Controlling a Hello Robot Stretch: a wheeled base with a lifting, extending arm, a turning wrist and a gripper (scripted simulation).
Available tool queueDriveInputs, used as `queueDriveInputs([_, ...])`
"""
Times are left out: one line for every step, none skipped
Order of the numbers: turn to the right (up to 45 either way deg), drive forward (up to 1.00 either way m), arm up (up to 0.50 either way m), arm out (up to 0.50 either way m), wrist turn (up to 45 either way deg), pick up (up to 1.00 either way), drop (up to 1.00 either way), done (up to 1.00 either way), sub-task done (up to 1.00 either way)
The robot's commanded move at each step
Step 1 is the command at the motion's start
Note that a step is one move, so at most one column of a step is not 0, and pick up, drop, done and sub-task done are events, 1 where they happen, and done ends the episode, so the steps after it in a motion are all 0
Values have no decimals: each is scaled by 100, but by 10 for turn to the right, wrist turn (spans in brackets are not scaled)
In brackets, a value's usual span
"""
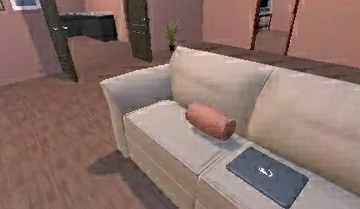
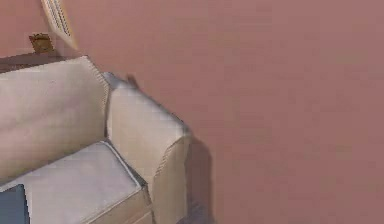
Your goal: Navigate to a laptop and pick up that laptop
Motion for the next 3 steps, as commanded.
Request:
queueDriveInputs([-450, 0, 0, 0, 0, 0, 0, 0, 0])
queueDriveInputs([-150, 0, 0, 0, 0, 0, 0, 0, 0])
queueDriveInputs([0, 0, 50, 0, 0, 0, 0, 0, 0])
